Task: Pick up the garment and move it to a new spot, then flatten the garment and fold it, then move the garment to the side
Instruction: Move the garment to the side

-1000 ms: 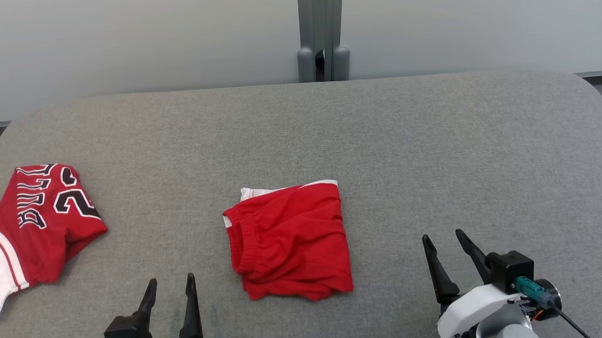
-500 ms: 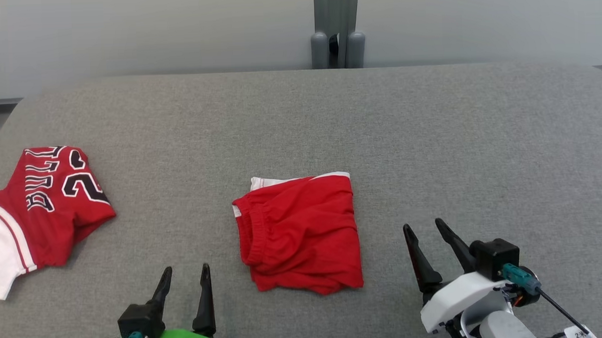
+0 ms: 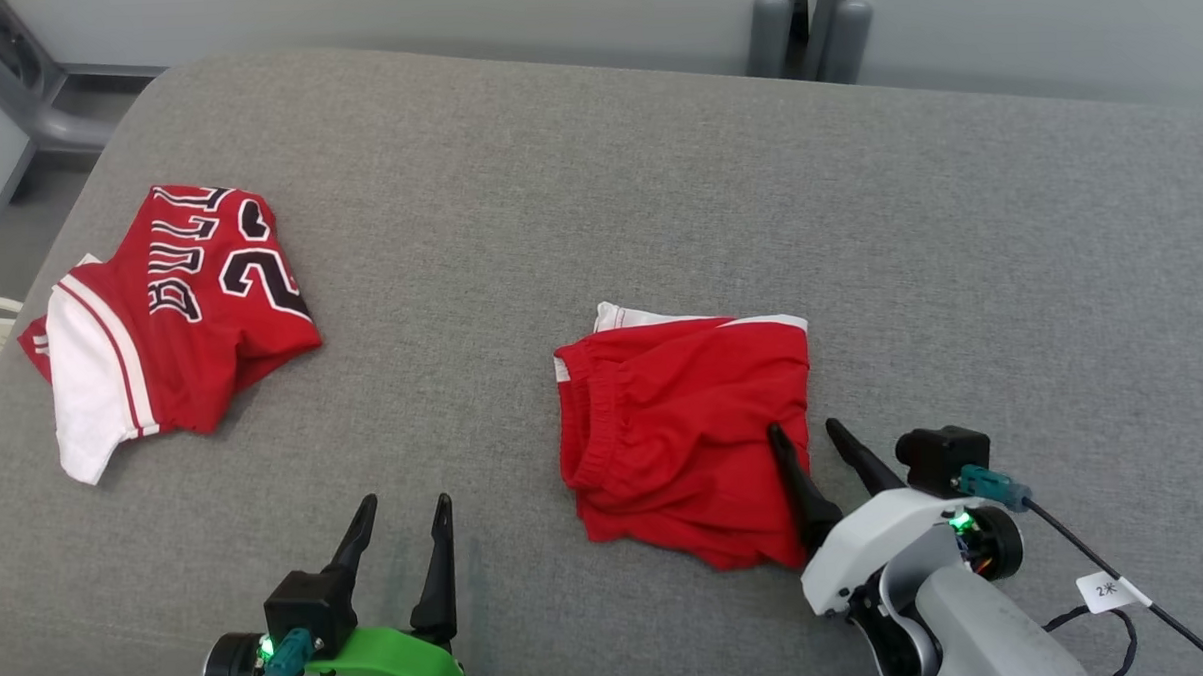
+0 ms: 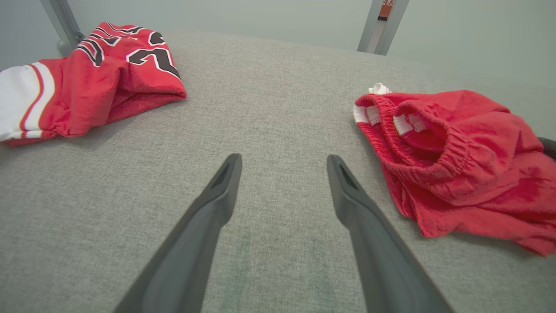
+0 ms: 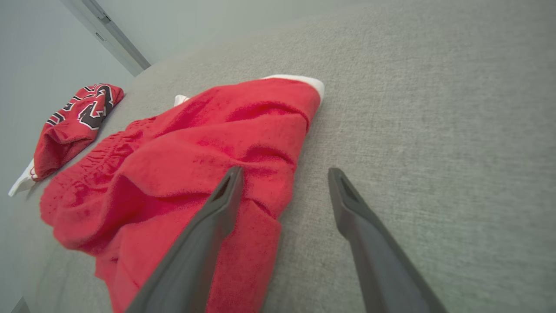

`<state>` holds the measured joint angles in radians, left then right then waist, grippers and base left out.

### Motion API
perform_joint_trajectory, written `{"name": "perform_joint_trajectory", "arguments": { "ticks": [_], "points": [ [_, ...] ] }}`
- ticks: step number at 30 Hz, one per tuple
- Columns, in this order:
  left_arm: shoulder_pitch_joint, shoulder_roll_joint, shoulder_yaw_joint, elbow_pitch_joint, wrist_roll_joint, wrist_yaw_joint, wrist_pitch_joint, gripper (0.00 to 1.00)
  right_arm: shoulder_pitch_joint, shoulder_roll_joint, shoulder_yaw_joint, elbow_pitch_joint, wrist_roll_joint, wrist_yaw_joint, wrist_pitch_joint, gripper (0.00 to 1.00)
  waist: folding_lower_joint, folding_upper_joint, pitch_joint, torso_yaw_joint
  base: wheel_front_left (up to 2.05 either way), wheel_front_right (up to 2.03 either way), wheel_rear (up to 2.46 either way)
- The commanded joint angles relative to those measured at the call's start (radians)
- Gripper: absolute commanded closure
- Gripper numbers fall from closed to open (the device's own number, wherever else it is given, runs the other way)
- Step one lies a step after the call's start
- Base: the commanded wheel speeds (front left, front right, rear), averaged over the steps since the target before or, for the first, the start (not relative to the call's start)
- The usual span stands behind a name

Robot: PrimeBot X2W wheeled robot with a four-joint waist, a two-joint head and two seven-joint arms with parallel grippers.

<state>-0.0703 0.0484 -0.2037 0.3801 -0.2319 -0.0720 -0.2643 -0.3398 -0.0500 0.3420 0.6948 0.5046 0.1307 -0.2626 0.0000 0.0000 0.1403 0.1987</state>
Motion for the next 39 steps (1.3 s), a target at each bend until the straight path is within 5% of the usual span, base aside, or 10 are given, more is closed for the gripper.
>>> {"name": "perform_joint_trajectory", "arguments": {
  "ticks": [1,7,14,15,18,27,39],
  "points": [
    [0.007,0.004,0.002,0.000,0.006,-0.005,0.000,0.00,-0.015,-0.002,0.023,0.015,0.030,0.000,-0.003,0.00,0.0000,0.0000,0.025,0.033,0.00,0.00,0.00],
    [0.006,0.004,-0.021,0.004,0.013,-0.015,0.000,0.00,-0.030,-0.003,0.093,0.048,0.142,0.000,-0.001,0.00,0.0000,0.0000,0.032,0.037,0.00,0.00,0.00],
    [-0.017,0.004,-0.053,0.001,0.000,-0.017,0.000,0.00,-0.056,0.000,0.131,0.088,0.211,0.000,0.000,0.24,0.0000,0.0000,0.048,0.040,0.00,0.00,0.00],
    [-0.020,0.004,-0.055,0.001,-0.001,-0.017,0.000,0.00,-0.061,0.000,0.140,0.095,0.221,0.000,0.000,0.35,0.0000,0.0000,0.051,0.041,0.00,0.00,0.00],
    [-0.032,0.004,-0.058,-0.002,0.011,-0.018,0.000,0.00,-0.085,0.002,0.178,0.130,0.245,0.000,0.001,1.00,0.0000,0.0000,0.060,0.044,0.00,0.00,0.00],
    [-0.020,0.004,-0.050,-0.037,0.017,-0.027,0.000,0.00,-0.107,-0.005,0.093,0.074,0.159,0.000,-0.002,1.00,0.0000,0.0000,0.037,-0.028,0.00,0.00,0.00],
    [-0.109,0.004,-0.147,-0.089,0.001,-0.049,0.000,0.00,-0.101,-0.002,0.037,0.015,0.065,0.000,-0.002,1.00,0.0000,0.0000,0.026,-0.385,0.00,0.00,0.00]
  ]
}}
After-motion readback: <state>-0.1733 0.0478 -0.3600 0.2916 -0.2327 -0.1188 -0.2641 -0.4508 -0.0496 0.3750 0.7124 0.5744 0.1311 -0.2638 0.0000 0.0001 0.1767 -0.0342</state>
